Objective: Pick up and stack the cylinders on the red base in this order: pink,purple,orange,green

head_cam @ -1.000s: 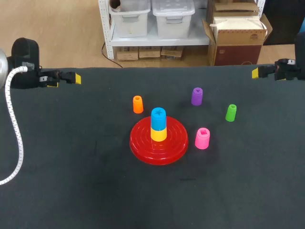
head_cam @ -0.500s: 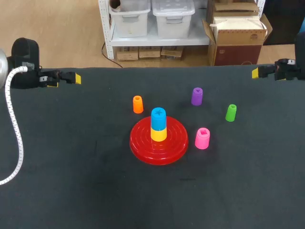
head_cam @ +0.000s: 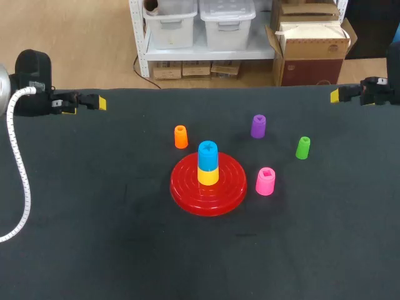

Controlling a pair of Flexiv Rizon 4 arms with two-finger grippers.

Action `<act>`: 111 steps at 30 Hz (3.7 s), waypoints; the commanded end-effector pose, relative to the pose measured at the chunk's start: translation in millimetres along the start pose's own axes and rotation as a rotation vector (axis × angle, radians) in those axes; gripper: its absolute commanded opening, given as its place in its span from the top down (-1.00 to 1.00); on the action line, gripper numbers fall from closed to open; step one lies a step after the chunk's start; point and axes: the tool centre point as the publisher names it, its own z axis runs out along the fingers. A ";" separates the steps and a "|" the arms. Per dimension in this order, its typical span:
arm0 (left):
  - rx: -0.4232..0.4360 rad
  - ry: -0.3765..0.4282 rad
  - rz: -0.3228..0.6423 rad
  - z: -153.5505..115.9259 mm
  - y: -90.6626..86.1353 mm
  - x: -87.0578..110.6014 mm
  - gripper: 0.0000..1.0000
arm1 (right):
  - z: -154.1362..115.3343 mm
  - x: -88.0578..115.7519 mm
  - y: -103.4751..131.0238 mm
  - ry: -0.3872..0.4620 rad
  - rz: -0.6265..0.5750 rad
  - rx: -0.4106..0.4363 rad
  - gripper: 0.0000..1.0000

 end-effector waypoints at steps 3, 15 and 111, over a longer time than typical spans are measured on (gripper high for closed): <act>-0.011 0.008 -0.001 0.9 -1.8 -1.7 -1.00 | 0.5 0.2 -0.4 0.000 -0.001 -0.001 -1.00; 0.180 -0.123 0.331 -12.3 -8.9 7.2 -1.00 | 0.5 0.2 -0.4 0.000 -0.001 -0.001 -1.00; 0.398 0.082 1.084 -10.5 -32.6 33.5 -1.00 | 0.5 0.2 -0.4 0.000 -0.001 -0.001 -1.00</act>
